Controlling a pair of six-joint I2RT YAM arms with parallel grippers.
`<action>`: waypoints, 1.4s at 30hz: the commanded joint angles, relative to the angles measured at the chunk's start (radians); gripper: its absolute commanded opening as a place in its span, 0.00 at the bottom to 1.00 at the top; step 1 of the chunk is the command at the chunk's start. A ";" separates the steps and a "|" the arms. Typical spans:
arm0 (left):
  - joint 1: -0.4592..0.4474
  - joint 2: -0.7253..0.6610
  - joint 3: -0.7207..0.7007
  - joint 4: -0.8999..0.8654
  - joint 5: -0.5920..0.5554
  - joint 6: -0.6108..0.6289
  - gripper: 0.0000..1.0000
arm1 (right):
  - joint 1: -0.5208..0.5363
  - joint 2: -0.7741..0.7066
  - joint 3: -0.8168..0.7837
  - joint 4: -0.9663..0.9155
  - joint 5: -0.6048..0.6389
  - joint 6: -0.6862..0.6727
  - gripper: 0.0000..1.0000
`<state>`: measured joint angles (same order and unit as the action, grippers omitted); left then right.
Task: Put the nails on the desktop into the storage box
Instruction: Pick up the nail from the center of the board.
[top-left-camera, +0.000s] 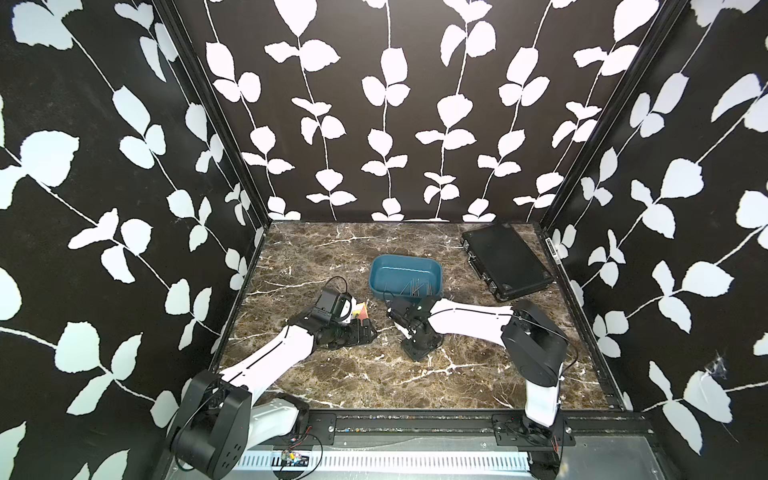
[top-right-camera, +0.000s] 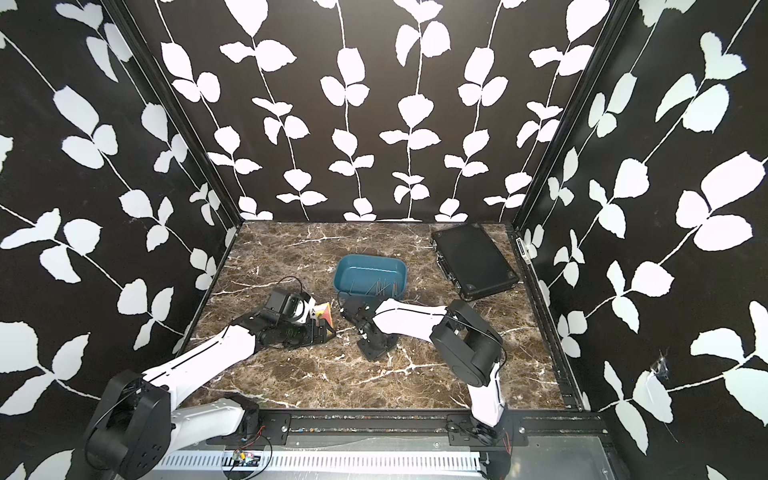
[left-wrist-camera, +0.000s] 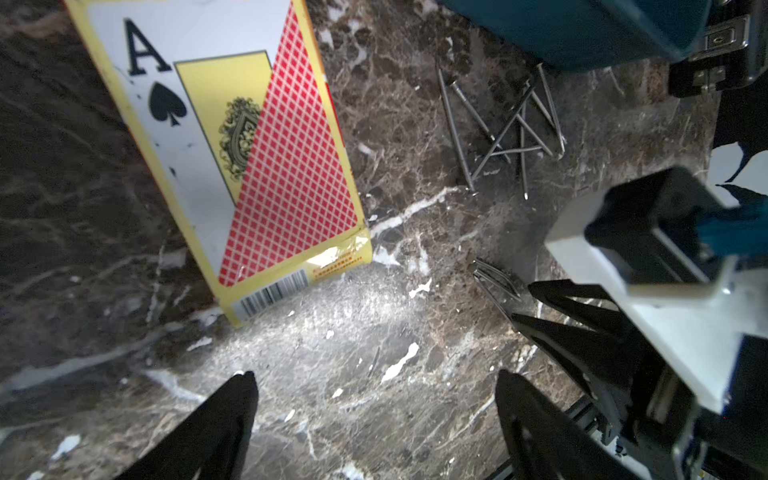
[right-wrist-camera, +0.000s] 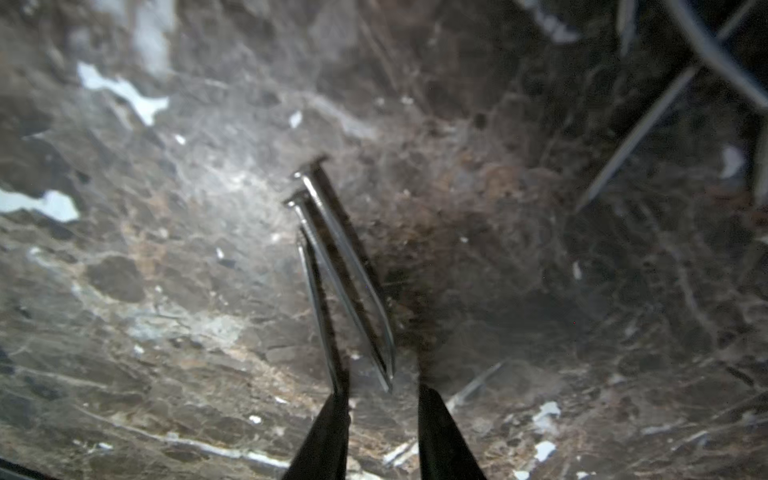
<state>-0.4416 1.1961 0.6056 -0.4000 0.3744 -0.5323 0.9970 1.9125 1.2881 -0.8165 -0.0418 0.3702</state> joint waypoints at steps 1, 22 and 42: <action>0.004 0.013 -0.007 -0.005 0.001 0.002 0.92 | 0.020 -0.012 -0.023 0.003 0.006 0.023 0.31; -0.004 -0.016 -0.032 -0.055 -0.043 0.005 0.87 | 0.045 -0.072 -0.006 0.009 -0.011 0.079 0.32; -0.367 0.276 0.175 -0.172 -0.302 0.085 0.68 | -0.155 -0.268 -0.203 0.103 -0.084 0.199 0.34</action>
<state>-0.7765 1.4425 0.7341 -0.5255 0.1341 -0.4843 0.8536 1.6768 1.1114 -0.7170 -0.1123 0.5533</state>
